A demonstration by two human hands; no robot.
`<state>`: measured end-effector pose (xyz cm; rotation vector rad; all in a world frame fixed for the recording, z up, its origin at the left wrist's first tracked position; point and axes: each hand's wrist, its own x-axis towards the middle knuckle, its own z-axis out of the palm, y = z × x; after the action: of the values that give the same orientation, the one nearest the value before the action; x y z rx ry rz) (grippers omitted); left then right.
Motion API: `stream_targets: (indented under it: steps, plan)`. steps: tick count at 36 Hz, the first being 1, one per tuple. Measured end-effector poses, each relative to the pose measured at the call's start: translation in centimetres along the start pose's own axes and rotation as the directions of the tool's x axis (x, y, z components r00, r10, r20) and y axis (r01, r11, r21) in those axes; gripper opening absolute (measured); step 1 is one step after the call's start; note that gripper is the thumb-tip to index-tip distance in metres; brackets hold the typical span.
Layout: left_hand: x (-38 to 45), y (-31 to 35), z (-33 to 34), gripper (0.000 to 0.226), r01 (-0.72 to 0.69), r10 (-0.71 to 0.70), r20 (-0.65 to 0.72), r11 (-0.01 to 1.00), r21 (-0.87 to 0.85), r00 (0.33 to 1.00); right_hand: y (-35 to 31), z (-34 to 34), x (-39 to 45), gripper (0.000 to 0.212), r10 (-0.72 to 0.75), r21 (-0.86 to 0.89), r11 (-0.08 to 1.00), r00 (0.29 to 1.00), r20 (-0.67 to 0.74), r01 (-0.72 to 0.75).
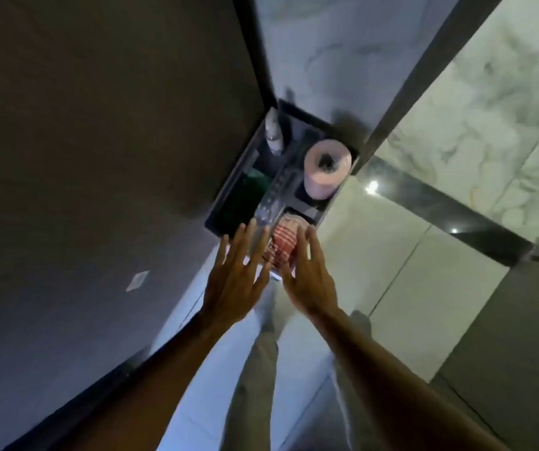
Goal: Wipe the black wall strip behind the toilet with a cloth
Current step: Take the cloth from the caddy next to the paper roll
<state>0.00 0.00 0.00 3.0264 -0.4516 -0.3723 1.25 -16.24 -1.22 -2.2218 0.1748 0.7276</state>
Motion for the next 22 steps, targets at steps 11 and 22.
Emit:
stream_targets:
  steps: [11,22]
  plan:
    - [13.8,-3.8,13.6,0.071,-0.133,0.135,-0.172,0.991,0.024,0.976,5.4,15.5,14.4,0.094,0.229,0.120,0.970,0.962,-0.147,-0.213]
    - [17.3,-4.3,17.1,0.072,-0.113,0.164,-0.338,0.979,0.167,0.927,5.9,15.8,16.6,0.071,0.323,0.158,0.944,0.903,-0.282,-0.289]
